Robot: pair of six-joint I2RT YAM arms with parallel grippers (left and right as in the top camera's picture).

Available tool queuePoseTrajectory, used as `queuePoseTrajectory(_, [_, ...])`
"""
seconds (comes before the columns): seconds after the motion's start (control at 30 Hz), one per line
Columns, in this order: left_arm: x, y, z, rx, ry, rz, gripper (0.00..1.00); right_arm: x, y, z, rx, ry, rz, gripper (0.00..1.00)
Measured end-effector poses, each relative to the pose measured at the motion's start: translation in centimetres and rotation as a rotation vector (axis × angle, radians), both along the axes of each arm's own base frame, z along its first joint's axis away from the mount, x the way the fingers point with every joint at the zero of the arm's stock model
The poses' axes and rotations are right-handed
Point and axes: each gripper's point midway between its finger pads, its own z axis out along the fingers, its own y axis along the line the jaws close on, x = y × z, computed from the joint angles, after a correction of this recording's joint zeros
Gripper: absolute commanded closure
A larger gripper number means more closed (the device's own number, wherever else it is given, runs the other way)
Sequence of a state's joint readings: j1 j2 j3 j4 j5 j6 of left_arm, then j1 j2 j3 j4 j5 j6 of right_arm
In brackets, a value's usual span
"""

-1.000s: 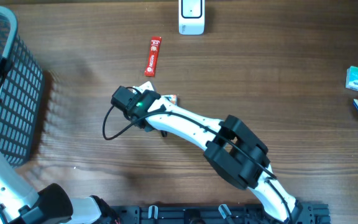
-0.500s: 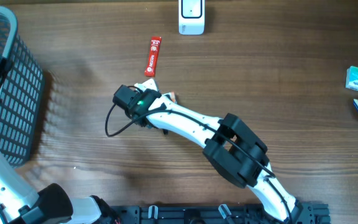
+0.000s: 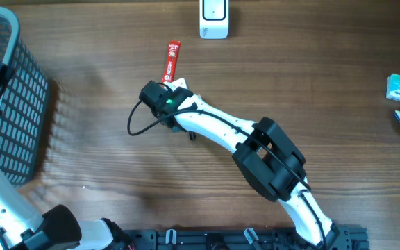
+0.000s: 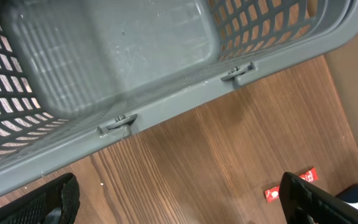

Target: Scan the item barcode

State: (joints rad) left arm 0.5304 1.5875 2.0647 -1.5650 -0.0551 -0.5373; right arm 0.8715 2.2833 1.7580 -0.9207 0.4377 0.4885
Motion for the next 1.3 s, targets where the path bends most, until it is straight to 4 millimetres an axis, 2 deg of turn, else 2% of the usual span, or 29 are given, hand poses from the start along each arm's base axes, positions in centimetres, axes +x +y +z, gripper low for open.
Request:
queuePoseTrajectory(0.17, [0.0,0.0,0.0,0.000,0.000,0.000,0.00,0.0,0.0,0.0,0.000,-0.004,-0.005,0.96])
queuePoseTrajectory(0.33, [0.0,0.0,0.0,0.000,0.000,0.000,0.00,-0.7,-1.0,0.2,-0.023,0.029,-0.045,0.96])
queuePoseTrajectory(0.47, [0.0,0.0,0.0,0.000,0.000,0.000,0.00,-0.8,-1.2,0.8,0.057,0.090,-0.097,0.96])
queuePoseTrajectory(0.57, [0.0,0.0,0.0,0.000,0.000,0.000,0.00,-0.2,-0.8,3.0,0.219,0.159,-0.110,0.96])
queuePoseTrajectory(0.7, [0.0,0.0,0.0,0.000,0.000,0.000,0.00,1.1,-0.5,8.1,0.521,0.274,-0.052,0.96])
queuePoseTrajectory(0.77, [0.0,0.0,0.0,0.000,0.000,0.000,0.00,1.7,-1.1,10.5,0.668,0.327,-0.005,0.96])
queuePoseTrajectory(0.83, [0.0,0.0,0.0,0.000,0.000,0.000,0.00,2.1,-1.8,11.4,0.777,0.379,0.027,0.96])
queuePoseTrajectory(0.93, [0.0,0.0,0.0,0.000,0.000,0.000,0.00,1.9,-3.0,10.9,0.902,0.464,0.040,0.96])
queuePoseTrajectory(1.0, [0.0,0.0,0.0,0.000,0.000,0.000,0.00,1.3,-3.8,9.8,1.001,0.528,0.035,0.96])
queuePoseTrajectory(1.17, [0.0,0.0,0.0,0.000,0.000,0.000,0.00,0.0,-4.2,8.4,1.259,0.611,0.078,0.94])
queuePoseTrajectory(1.23, [0.0,0.0,0.0,0.000,0.000,0.000,0.00,-0.8,-4.5,8.1,1.342,0.647,0.078,0.78])
queuePoseTrajectory(1.3, [0.0,0.0,0.0,0.000,0.000,0.000,0.00,-1.5,-4.7,7.7,1.377,0.686,0.051,0.70])
